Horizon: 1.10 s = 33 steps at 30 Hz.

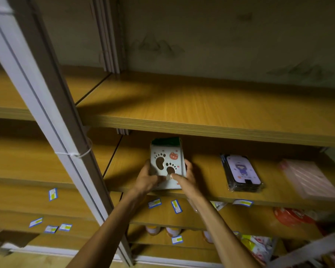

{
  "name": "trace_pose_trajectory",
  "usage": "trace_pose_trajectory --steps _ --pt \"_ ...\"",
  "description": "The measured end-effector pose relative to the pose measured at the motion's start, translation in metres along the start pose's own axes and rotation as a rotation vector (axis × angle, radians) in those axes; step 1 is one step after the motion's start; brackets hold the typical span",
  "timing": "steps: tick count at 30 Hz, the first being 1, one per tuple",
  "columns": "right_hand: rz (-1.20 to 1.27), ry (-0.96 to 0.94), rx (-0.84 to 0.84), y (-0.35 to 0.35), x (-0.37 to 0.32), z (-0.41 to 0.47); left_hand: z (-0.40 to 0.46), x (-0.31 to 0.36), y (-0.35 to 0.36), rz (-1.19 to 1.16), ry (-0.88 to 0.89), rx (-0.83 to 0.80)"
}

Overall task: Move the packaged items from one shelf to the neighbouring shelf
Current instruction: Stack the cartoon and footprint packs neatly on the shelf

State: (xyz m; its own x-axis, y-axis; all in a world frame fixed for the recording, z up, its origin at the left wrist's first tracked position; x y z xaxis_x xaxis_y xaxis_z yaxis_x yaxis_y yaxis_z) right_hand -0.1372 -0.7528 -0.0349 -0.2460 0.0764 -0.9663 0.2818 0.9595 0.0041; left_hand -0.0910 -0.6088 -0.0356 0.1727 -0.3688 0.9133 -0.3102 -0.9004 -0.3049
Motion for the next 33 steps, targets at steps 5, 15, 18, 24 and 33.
trace_pose_trajectory --steps 5,15,18,24,33 --pt "-0.110 0.029 -0.041 0.003 -0.012 -0.013 -0.004 -0.002 0.003 0.078 0.102 0.042" --pt "-0.264 -0.099 -0.051 -0.002 -0.022 -0.022 -0.014 0.014 0.000 0.267 0.528 0.198" --pt "-0.312 -0.078 -0.059 -0.003 -0.015 -0.026 -0.021 0.007 0.003 0.270 0.517 0.202" --pt "-0.338 -0.043 -0.056 0.000 -0.012 -0.024 -0.020 0.004 0.009 0.264 0.526 0.193" --pt "-0.398 -0.041 -0.013 -0.010 -0.004 -0.026 -0.015 -0.010 0.003 0.279 0.526 0.082"
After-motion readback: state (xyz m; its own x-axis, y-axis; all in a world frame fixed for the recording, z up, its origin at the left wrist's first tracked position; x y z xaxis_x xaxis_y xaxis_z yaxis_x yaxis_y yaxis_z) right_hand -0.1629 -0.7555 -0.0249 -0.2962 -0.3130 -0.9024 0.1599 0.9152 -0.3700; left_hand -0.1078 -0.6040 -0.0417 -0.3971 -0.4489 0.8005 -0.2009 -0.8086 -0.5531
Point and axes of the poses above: each hand's wrist, its own z-axis towards the middle knuckle, its own y-axis out of the palm, x = y × z, the point moved 2 cm from there along z, towards the middle knuckle, and after that the axes turned 12 degrees about z, right-handed, at the moved point
